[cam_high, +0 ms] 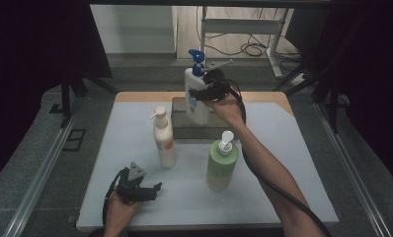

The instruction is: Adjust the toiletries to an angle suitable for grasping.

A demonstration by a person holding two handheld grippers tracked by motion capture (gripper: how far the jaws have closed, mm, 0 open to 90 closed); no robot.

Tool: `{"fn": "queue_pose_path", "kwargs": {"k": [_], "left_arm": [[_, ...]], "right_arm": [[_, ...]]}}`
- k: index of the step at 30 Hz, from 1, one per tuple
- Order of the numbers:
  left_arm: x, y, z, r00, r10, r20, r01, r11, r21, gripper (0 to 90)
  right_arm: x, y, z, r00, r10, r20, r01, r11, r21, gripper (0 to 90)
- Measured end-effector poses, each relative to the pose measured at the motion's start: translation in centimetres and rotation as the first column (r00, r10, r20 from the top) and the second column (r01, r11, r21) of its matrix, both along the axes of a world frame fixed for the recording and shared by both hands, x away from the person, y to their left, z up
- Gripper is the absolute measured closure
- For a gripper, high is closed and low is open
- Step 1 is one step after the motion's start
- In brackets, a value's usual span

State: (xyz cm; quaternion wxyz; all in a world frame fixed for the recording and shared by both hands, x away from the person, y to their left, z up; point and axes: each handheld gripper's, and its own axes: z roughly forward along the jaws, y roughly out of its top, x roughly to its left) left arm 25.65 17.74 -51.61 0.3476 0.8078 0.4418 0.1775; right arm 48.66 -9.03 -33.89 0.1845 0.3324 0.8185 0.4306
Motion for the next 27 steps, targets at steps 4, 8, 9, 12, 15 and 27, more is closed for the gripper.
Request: {"fn": "queue_pose_path", "kwargs": {"k": [4, 8, 9, 12, 15, 27], "left_arm": [[0.0, 0.0, 0.0, 1.0000, 0.001, 0.002, -0.001, 1.0000, -0.001, 11.6], [0.0, 0.0, 0.0, 1.0000, 0.000, 0.000, 0.000, 1.0000, 0.001, 11.6], [0.0, 0.0, 0.0, 1.0000, 0.000, 0.000, 0.000, 1.0000, 0.002, 11.6], [0.0, 0.0, 0.0, 1.0000, 0.000, 0.001, 0.000, 1.0000, 0.003, 11.6], [0.0, 0.0, 0.0, 1.0000, -0.001, 0.003, 0.001, 1.0000, 0.001, 11.6], [0.0, -0.2, -0.1, 1.0000, -0.003, 0.001, 0.003, 1.0000, 0.007, 11.6]], "right_arm": [[0.2, 0.4, -1.0, 0.9999, 0.010, 0.000, -0.010, 1.000, -0.012, 38.8], [0.3, 0.4, -2.0, 0.9998, 0.011, -0.016, -0.011, 1.000, -0.013, 38.8], [0.4, 0.4, -2.2, 0.9997, 0.012, -0.020, -0.012, 1.000, -0.011, 38.8], [0.5, 0.2, -2.9, 0.9994, 0.009, -0.034, -0.009, 1.000, -0.009, 38.7], [0.5, 0.0, -3.5, 0.9993, 0.009, -0.036, -0.009, 1.000, -0.011, 38.7], [-0.1, -0.4, -5.9, 0.9995, 0.003, -0.031, -0.004, 0.999, -0.032, 38.5]]}}
